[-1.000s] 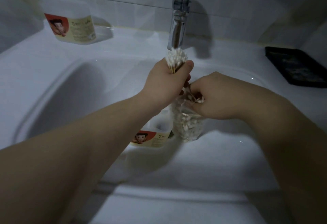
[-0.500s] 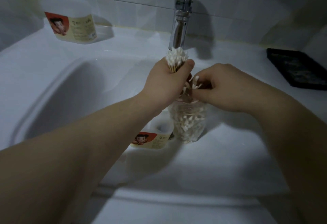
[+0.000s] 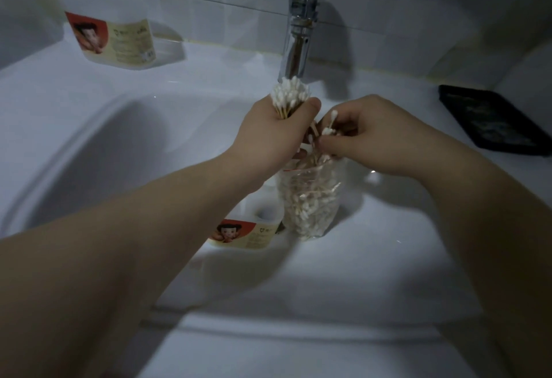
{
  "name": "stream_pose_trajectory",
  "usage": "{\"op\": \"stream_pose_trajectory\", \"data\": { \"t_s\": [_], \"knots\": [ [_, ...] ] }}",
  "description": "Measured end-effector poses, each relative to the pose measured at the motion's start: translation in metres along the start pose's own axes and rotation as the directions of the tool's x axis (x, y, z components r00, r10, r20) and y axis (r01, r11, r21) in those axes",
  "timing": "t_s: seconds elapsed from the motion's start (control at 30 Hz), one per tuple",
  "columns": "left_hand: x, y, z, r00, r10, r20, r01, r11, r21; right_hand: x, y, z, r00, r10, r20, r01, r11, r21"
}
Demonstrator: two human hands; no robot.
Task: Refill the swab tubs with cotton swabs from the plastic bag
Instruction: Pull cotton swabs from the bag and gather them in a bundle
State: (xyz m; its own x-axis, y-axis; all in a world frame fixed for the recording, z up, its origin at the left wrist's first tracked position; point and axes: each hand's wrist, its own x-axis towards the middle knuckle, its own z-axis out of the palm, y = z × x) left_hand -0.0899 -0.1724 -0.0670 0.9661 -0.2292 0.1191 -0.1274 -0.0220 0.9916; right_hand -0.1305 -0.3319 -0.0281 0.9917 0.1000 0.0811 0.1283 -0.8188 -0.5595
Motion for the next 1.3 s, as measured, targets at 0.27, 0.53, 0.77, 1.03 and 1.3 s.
{"op": "stream_pose_trajectory", "data": {
  "t_s": [0.27, 0.53, 0.77, 1.03, 1.3],
  "knots": [
    [0.0025, -0.0023, 0.0001, 0.998, -0.050, 0.025, 0.050, 0.999, 0.000, 0.0039, 0.0033, -0.0003, 0.998, 0.011, -0.059, -0.009, 0.999, 0.047],
    [0.0034, -0.0015, -0.0027, 0.995, -0.087, 0.039, 0.086, 0.996, 0.030, 0.0031, 0.0014, -0.0058, 0.985, 0.039, -0.167, -0.001, 0.975, 0.222],
    [0.0028, -0.0028, -0.0022, 0.985, -0.116, 0.125, 0.117, 0.993, 0.000, 0.0044, -0.0008, -0.0063, 0.973, 0.094, -0.210, 0.005, 0.904, 0.427],
    [0.0010, -0.0050, -0.0017, 0.976, -0.084, 0.200, 0.080, 0.996, 0.025, 0.0052, -0.0035, -0.0018, 0.967, 0.122, -0.225, -0.006, 0.888, 0.459],
    [0.0002, -0.0072, -0.0030, 0.968, -0.046, 0.247, 0.031, 0.997, 0.065, 0.0077, -0.0024, -0.0023, 0.951, 0.182, -0.251, -0.026, 0.853, 0.522]
  ]
}}
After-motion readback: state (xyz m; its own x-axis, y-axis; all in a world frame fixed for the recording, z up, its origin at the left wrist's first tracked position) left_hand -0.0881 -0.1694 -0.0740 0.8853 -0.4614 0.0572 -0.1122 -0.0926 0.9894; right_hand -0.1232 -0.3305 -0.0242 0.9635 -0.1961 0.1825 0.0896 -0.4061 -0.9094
